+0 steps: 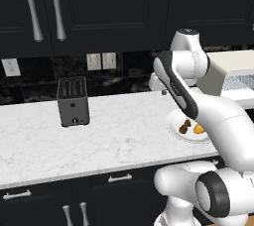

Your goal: Pick up the kebab skewer and baguette bread, and place them inside the toaster oven. Close the toaster oven door and start by setting the timer.

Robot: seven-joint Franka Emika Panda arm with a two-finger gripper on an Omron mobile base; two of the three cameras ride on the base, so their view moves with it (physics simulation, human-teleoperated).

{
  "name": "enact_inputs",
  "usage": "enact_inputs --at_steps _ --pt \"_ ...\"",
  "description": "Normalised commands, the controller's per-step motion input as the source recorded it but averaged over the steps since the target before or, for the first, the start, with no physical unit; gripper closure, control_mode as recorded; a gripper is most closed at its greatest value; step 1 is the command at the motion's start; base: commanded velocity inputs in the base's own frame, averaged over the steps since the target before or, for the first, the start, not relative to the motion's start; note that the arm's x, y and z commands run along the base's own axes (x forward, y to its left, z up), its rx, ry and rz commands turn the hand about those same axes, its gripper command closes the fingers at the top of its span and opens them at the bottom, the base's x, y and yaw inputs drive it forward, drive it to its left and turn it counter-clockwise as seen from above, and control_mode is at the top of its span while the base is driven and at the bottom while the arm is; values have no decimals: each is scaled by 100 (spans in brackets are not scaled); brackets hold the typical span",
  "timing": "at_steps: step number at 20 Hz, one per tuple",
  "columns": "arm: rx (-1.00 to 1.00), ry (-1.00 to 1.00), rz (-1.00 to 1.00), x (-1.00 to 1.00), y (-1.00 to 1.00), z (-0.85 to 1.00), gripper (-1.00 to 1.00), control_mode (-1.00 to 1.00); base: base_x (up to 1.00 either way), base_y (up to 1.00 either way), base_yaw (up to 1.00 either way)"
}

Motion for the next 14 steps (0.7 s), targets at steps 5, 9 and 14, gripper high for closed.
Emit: enact_inputs --at_steps 5,9,14 --pt "0 0 0 0 0 0 -100 100 0 0 0" --pt "0 0 0 0 0 0 -100 100 0 0 0" --pt "0 0 0 0 0 0 -100 100 0 -24 0"
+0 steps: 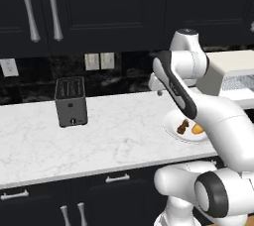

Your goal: Pick up the kebab skewer and baguette bread, and place them inside the toaster oven. Close the toaster oven door and start by setting the timer.

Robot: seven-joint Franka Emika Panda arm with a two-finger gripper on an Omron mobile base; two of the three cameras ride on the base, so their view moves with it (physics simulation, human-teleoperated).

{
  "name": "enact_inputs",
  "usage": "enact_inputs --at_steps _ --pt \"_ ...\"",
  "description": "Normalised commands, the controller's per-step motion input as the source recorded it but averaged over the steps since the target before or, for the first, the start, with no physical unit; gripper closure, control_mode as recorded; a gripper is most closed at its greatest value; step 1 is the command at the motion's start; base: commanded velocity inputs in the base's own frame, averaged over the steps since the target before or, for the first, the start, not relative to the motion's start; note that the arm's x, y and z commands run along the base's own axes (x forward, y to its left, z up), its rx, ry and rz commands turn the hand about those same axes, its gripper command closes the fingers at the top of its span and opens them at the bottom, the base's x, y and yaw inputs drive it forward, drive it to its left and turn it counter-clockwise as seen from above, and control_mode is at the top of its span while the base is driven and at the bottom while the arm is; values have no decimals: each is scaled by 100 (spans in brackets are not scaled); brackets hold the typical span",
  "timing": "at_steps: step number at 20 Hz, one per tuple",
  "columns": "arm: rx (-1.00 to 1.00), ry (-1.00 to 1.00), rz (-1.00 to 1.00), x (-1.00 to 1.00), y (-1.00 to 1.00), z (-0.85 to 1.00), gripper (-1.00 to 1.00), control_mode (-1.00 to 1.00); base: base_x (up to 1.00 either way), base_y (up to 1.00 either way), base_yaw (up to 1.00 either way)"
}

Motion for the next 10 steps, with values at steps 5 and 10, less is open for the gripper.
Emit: enact_inputs --at_steps 5,10 --pt "0 0 0 0 0 0 -100 100 0 -64 -1" --pt "0 0 0 0 0 0 -100 100 1 -54 -3"
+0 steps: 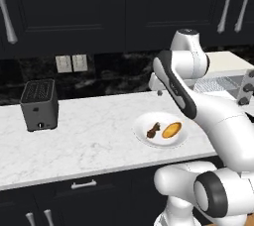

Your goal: Pick up the kebab skewer and baguette bread, and place them inside the toaster oven. Close the toaster oven door and start by setting the timer.

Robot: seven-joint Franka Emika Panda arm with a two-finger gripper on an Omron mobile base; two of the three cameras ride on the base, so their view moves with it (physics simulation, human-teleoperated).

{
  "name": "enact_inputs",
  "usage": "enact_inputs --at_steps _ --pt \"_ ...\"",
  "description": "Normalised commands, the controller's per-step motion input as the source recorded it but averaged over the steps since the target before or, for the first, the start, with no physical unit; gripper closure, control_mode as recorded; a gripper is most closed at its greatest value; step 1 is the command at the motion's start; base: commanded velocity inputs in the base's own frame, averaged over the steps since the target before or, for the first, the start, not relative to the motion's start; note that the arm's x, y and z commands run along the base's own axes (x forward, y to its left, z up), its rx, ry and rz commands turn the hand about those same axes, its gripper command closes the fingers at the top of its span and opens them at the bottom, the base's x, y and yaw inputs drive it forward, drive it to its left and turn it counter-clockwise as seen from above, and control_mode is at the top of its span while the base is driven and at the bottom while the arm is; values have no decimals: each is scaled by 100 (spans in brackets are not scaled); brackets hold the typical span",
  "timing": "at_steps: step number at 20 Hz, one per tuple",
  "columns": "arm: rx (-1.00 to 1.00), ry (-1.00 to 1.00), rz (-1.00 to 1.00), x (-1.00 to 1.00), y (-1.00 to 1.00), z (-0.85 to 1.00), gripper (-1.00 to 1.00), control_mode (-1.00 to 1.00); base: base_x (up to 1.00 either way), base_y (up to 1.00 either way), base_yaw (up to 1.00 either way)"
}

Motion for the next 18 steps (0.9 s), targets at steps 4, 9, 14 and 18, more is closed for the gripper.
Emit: enact_inputs --at_steps 4,9,14,18 --pt "0 0 0 0 0 0 -100 100 7 -39 -5" --pt "0 0 0 0 0 0 -100 100 14 -36 -5" --pt "0 0 0 0 0 0 -100 100 14 -22 0" --pt "0 0 0 0 0 0 -100 100 14 -31 0"
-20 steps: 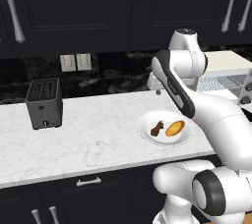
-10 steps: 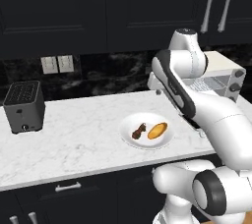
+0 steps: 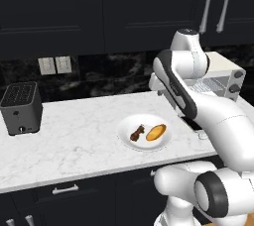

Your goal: Pick up the kebab skewer and baguette bread, and place them inside the toaster oven. Close the toaster oven door and start by setting the timer.

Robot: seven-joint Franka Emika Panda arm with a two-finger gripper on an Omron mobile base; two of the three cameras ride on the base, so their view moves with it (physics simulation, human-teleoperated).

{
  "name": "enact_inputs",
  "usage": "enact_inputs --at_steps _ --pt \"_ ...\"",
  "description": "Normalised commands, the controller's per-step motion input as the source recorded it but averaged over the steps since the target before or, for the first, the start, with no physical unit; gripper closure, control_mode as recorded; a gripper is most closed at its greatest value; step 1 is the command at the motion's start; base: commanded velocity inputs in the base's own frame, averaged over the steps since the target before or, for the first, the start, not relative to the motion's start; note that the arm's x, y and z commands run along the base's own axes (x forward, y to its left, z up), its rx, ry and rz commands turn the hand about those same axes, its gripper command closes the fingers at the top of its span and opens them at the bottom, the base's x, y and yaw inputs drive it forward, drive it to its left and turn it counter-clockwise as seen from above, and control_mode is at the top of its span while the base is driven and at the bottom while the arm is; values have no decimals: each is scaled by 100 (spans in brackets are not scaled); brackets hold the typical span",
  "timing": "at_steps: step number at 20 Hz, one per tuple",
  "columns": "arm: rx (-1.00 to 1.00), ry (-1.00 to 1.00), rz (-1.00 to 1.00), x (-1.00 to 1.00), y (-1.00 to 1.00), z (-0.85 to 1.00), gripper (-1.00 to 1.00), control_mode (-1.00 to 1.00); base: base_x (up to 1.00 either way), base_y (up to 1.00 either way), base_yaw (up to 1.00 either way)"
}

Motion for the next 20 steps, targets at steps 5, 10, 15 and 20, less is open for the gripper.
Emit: enact_inputs --at_steps 5,10,15,20 --pt "0 0 0 0 0 0 -100 100 15 -38 0" --pt "0 0 0 0 0 0 -100 100 2 -6 0" --pt "0 0 0 0 0 0 -100 100 0 0 0" --pt "0 0 0 0 0 0 -100 -100 0 0 0"
